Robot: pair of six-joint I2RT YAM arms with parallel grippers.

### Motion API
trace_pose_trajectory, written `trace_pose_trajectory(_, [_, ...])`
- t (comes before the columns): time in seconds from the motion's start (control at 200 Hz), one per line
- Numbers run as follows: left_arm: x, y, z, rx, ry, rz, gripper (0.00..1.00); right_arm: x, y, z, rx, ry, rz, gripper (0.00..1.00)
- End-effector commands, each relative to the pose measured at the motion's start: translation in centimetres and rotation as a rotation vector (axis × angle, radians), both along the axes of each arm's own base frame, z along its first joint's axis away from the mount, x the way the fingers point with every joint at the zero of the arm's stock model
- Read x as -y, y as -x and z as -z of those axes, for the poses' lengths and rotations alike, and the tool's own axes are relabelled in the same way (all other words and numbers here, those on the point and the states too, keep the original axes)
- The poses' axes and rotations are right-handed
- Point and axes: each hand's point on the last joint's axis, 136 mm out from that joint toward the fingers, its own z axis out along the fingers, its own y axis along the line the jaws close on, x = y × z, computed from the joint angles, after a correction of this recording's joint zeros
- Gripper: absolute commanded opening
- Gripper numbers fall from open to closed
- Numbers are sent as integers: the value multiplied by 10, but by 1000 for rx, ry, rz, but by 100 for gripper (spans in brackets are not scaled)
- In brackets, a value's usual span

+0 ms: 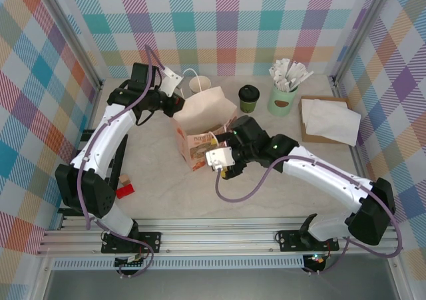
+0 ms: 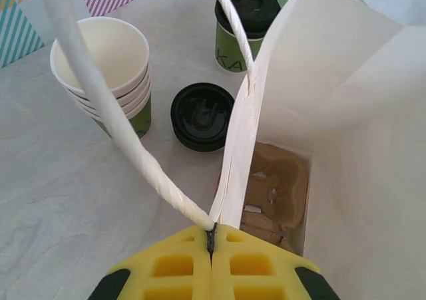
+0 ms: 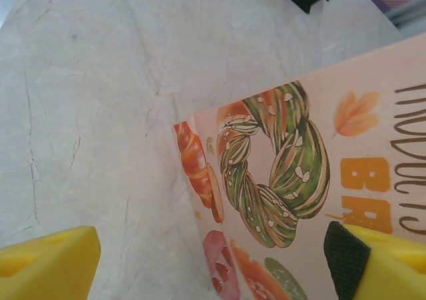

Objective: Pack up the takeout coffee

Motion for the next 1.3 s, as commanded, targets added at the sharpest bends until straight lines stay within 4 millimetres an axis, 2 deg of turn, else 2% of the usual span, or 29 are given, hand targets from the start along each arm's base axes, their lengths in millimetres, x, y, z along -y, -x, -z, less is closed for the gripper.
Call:
trace_pose_trajectory(0.0, [5, 2, -8, 20, 35, -3, 0, 2, 14, -18, -167, -103, 94, 91])
trace_pose_trajectory(0.095, [7, -1, -7, 12, 42, -5, 0, -5, 8, -58, -166, -215, 139, 94])
trace_pose_trajectory(0.16, [9, -1, -9, 6, 55, 1, 0, -7, 6, -73, -162, -248, 150, 100])
trace_pose_trajectory(0.415, [3, 1, -7, 26, 31, -18, 0, 3, -21, -94, 42, -183, 175, 100])
trace_pose_trajectory(0.475, [0, 1, -9, 42, 27, -28, 0, 7, -27, -92, 68, -141, 181, 100])
trace_pose_trajectory(0.535, [-2, 3, -11, 53, 24, -37, 0, 11, -38, -90, 115, -110, 208, 100])
trace_pose_trajectory(0.59, [-4, 5, -11, 56, 23, -39, 0, 14, -49, -97, 144, -139, 252, 100])
trace_pose_trajectory(0.72, [-9, 9, -8, 50, 15, -59, 0, 12, -60, -137, 71, -344, 339, 100])
trace_pose_trajectory(0.775, [-12, 11, -8, 46, 13, -72, 0, 15, -71, -157, 26, -456, 413, 100])
trace_pose_trajectory(0.84, [-16, 13, -11, 49, 15, -96, 0, 33, -96, -178, -115, -592, 575, 100])
trace_pose_trajectory(0.875, [-19, 14, -12, 50, 18, -111, 0, 47, -112, -183, -220, -651, 682, 100])
trace_pose_trajectory(0.93, [-22, 15, -15, 50, 26, -135, 0, 67, -138, -175, -373, -683, 842, 100])
trace_pose_trajectory(1.015, [-27, 16, -19, 38, 42, -185, 0, 83, -168, -139, -522, -598, 1049, 100])
trace_pose_trajectory(1.13, [-36, 14, -19, -4, 76, -294, 0, 93, -205, -92, -591, -433, 1288, 100])
trace_pose_trajectory(1.295, [-39, 21, -11, -79, 111, -348, 0, 100, -261, -54, -614, -388, 1580, 100])
